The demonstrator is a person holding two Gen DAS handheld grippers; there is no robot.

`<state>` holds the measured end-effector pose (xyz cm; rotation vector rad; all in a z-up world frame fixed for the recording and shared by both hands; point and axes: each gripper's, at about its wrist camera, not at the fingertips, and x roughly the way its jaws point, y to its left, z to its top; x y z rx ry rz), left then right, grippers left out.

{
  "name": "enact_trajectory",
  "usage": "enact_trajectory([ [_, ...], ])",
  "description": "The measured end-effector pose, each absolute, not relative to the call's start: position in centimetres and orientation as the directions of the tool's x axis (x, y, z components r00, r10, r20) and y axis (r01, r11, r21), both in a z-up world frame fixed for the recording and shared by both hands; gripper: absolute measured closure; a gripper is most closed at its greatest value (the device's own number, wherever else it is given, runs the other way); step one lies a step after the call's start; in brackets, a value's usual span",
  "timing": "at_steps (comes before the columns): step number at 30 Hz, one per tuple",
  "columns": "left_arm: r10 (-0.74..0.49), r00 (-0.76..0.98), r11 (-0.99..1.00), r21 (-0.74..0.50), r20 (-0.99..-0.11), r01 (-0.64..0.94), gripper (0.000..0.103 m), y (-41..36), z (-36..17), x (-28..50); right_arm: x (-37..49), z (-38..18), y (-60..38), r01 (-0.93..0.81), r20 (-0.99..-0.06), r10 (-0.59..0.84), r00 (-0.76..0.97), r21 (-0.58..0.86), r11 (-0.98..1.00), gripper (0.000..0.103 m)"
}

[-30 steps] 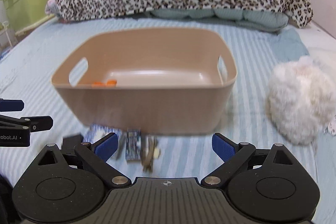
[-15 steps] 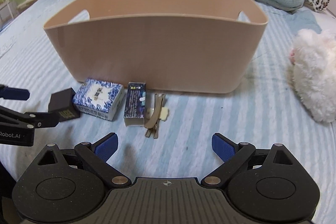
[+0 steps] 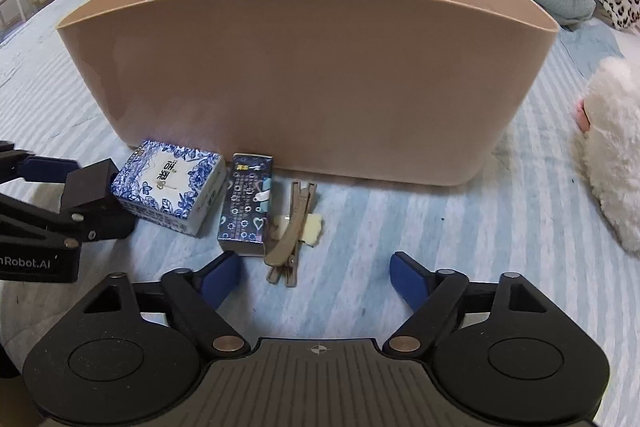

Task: Organize objects
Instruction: 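Grasp the black cube with the left tool while the right tool grasps the hair clip, then carry the cube and clip over the basket and open both tools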

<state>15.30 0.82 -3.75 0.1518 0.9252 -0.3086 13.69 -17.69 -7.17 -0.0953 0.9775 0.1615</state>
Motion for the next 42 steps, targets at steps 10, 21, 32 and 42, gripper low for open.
enact_trajectory([
  [10,-0.190,0.555,0.933,0.027,-0.810,0.358,0.053,0.1,-3.3,14.3,12.3,-6.5,-17.7,-0.171,-0.822,0.120,0.557,0.028,0.985,0.085],
  [21,-0.177,0.545,0.943,0.017,-0.819,0.332,0.053,1.2,-2.2,12.6,9.6,-4.7,-19.4,-0.173,-0.819,0.162,0.550,0.078,0.982,0.091],
  [32,-0.187,0.630,0.937,0.056,-0.754,0.345,0.053,0.5,2.0,10.8,7.9,-0.9,-21.1,-0.142,-0.765,0.188,0.616,0.127,0.982,0.091],
  [42,-0.217,0.719,0.938,0.061,-0.661,0.340,0.053,0.1,7.1,10.8,7.7,5.2,-22.3,-0.150,-0.631,0.190,0.752,0.116,0.982,0.091],
])
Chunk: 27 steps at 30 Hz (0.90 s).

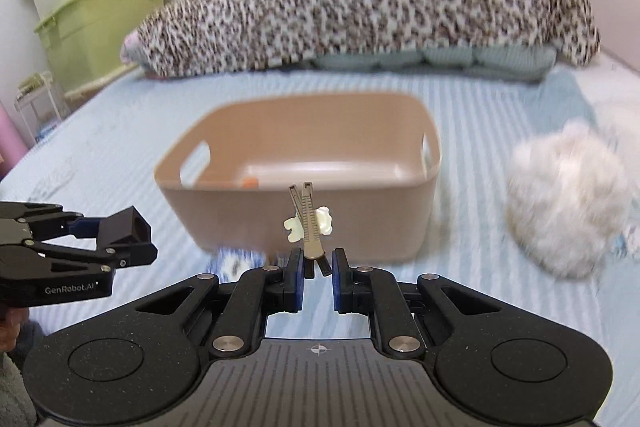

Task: Organize objects
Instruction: 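Carry the cube and clip over the basket and open both tools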

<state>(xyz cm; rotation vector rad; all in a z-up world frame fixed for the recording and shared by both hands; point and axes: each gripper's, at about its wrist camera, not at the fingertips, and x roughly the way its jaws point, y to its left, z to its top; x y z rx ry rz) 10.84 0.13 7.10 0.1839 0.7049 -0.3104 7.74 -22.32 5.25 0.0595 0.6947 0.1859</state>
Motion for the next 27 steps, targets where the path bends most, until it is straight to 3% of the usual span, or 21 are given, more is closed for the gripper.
enact_trajectory([
  [9,-0.234,0.767,0.940,0.064,-0.597,0.337,0.053,-1.3,10.1,14.2,10.8,8.4,-22.8,-0.130,-0.556,0.162,0.815,0.097,0.987,0.091],
  [16,-0.241,0.774,0.939,0.062,-0.585,0.339,0.053,-3.1,9.2,18.6,15.0,7.1,-22.5,-0.101,-0.571,0.127,0.811,0.076,0.992,0.091],
  [27,-0.129,0.719,0.973,0.054,-0.683,0.226,0.053,-5.0,3.7,25.3,21.0,2.6,-22.0,-0.048,-0.656,0.061,0.752,0.037,0.998,0.091],
])
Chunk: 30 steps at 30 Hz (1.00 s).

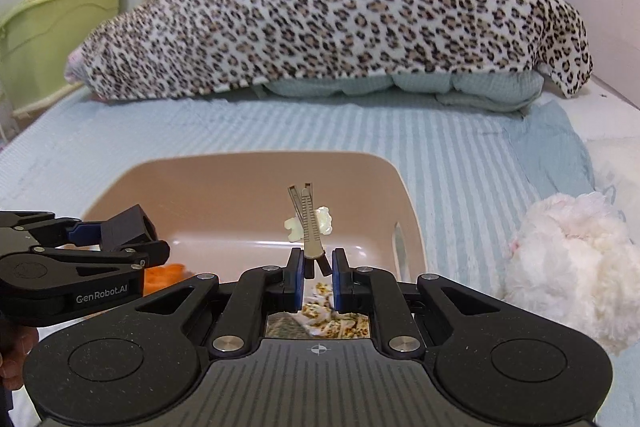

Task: Organize objects
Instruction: 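Carry the cube and clip over the basket and open both tools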

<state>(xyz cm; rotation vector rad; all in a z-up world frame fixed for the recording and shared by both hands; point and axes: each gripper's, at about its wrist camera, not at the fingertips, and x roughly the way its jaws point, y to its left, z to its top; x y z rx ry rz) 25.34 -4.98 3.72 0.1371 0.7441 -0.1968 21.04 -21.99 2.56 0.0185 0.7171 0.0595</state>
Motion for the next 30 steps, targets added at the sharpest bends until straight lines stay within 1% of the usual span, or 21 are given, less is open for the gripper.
enact_trajectory([
  [5,-0.103,0.679,0.979,0.047,-0.727,0.199,0.053,-4.0,2.0,26.3,22.6,0.3,-21.6,-0.043,-0.702,0.039,0.711,0.012,0.999,0.091],
  [7,-0.124,0.673,0.975,0.038,-0.730,0.221,0.052,-3.9,1.9,26.2,22.6,-0.2,-21.6,-0.041,-0.712,0.033,0.702,0.006,0.999,0.090],
  [9,-0.117,0.680,0.974,0.051,-0.724,0.222,0.051,-3.8,2.4,25.8,22.5,-0.2,-21.4,-0.041,-0.709,0.024,0.705,-0.008,0.999,0.089],
  [10,-0.116,0.687,0.974,0.054,-0.718,0.221,0.049,-3.9,2.7,25.6,22.3,0.0,-21.4,-0.041,-0.705,0.023,0.709,-0.008,0.999,0.077],
  [12,-0.111,0.699,0.976,0.057,-0.706,0.212,0.041,-3.8,3.5,25.1,21.8,0.7,-21.6,-0.035,-0.693,0.027,0.720,0.003,0.999,0.071],
  [13,-0.111,0.706,0.977,0.055,-0.700,0.208,0.034,-3.7,4.0,24.8,21.5,1.2,-21.7,-0.033,-0.687,0.029,0.726,0.007,0.999,0.064],
  [14,-0.110,0.713,0.978,0.053,-0.693,0.202,0.031,-3.5,4.5,24.4,21.0,1.6,-21.8,-0.032,-0.679,0.031,0.733,0.011,0.999,0.058],
  [19,-0.127,0.711,0.981,0.018,-0.692,0.193,0.029,-2.6,6.6,22.6,18.5,3.6,-22.3,-0.036,-0.659,0.049,0.751,0.033,0.999,0.042],
  [20,-0.125,0.710,0.981,0.019,-0.693,0.191,0.028,-2.5,6.8,22.2,17.9,3.8,-22.4,-0.037,-0.656,0.049,0.753,0.032,0.999,0.037],
  [21,-0.119,0.712,0.982,0.026,-0.692,0.189,0.027,-2.3,7.1,21.6,17.3,4.1,-22.5,-0.039,-0.655,0.051,0.754,0.033,0.999,0.035],
  [23,-0.097,0.723,0.982,0.053,-0.684,0.182,0.020,-2.2,7.5,20.5,16.1,4.3,-22.6,-0.043,-0.658,0.056,0.751,0.036,0.998,0.026],
  [26,-0.090,0.729,0.982,0.062,-0.679,0.179,0.014,-1.8,8.1,19.0,14.9,3.8,-22.7,-0.055,-0.676,0.062,0.734,0.032,0.998,0.024],
  [30,-0.101,0.711,0.979,0.059,-0.696,0.196,0.014,-1.5,7.8,17.1,13.5,2.5,-22.6,-0.051,-0.706,0.059,0.706,0.032,0.998,0.022],
])
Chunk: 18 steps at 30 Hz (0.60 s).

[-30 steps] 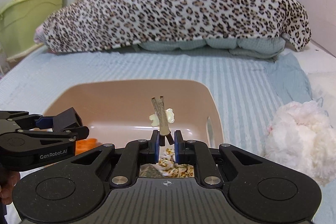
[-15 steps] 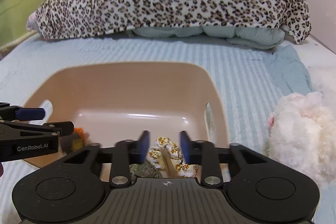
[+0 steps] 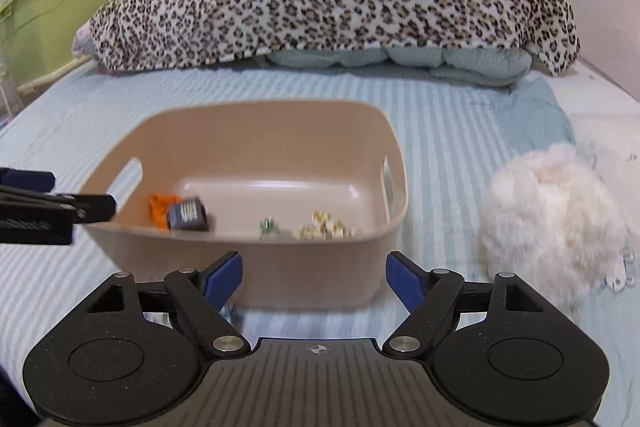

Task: Organize objects
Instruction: 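Carry the cube and clip over the basket and open both tools, then grasp the blue-and-white box with the left tool while the right tool grasps the dark card pack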

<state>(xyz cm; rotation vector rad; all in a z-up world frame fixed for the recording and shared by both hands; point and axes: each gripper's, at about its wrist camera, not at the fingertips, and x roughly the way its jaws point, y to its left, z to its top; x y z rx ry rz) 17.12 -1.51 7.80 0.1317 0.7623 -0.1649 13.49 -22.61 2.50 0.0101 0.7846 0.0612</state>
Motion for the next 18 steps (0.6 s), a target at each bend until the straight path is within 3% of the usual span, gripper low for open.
enact_trajectory([
  [7,-0.099,0.668,0.976,0.058,-0.737,0.209,0.014,-1.5,5.0,14.8,11.8,-0.5,-22.5,-0.049,-0.759,0.061,0.648,0.039,0.998,0.016],
  [18,-0.091,0.604,0.980,0.037,-0.792,0.197,0.014,-2.0,0.4,14.8,11.2,-3.6,-22.8,-0.059,-0.803,0.041,0.594,0.008,0.998,0.015],
])
